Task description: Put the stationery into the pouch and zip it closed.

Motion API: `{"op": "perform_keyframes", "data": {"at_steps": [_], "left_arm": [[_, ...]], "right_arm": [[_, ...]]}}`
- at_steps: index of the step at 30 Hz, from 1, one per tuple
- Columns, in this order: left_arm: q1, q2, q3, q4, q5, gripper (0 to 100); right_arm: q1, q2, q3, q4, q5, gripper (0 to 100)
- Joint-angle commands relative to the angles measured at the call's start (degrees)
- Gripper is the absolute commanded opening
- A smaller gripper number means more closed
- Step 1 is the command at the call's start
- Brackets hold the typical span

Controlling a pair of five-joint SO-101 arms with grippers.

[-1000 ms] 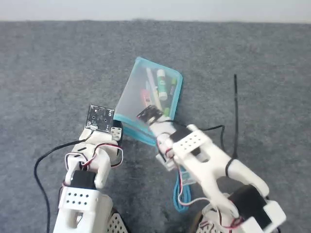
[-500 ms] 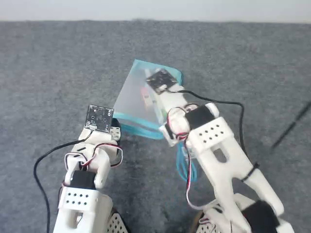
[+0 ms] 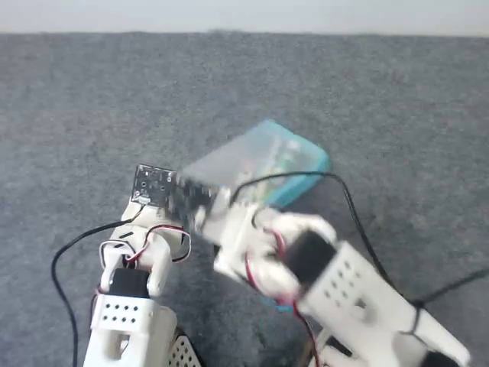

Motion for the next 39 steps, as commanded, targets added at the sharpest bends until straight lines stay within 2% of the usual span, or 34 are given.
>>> {"op": "perform_keyframes", "data": {"at_steps": [1, 4, 9, 11, 16, 20, 23, 27, 31, 36, 39], "left_arm": [[0.62, 0.79, -2.51, -1.85, 0.70, 1], [0.70, 0.79, -2.33, -1.85, 0.70, 1], [0.70, 0.79, -2.15, -1.85, 0.44, 2], [0.70, 0.79, -2.15, -1.85, 0.44, 6], [0.70, 0.53, -1.80, -1.85, 0.35, 18], [1.32, 0.53, -1.54, -1.85, -0.26, 18], [5.71, 0.35, 0.22, -1.93, -4.22, 18], [11.43, 0.35, 2.15, -2.11, -9.58, 15], [12.04, 0.35, 2.24, -2.11, -10.37, 1], [11.78, 0.35, 1.80, -2.11, -10.20, 1], [11.78, 0.62, 0.75, -1.58, -7.30, 1]], "right_arm": [[-4.00, -6.90, 1.49, -1.01, 2.20, 0.6], [-3.74, -7.25, 1.67, -0.92, 1.85, 0.6], [5.49, -7.60, 0.00, -0.66, 1.67, 0.6], [7.16, -7.60, -2.81, 1.45, 1.85, 0.6], [6.99, -7.60, -10.20, 9.01, 4.66, 0.6], [7.08, -7.60, -12.22, 12.35, 7.74, 0.6], [7.25, -7.60, -11.60, 12.62, 8.79, 0.6], [7.16, -7.69, -11.43, 12.79, 8.44, 0.6], [7.25, -7.69, -10.64, 12.79, 8.26, 0.6], [7.34, -8.48, -6.77, 12.00, 8.26, 0.6], [6.64, -11.91, -4.84, 10.15, 8.18, 0.6]]}}
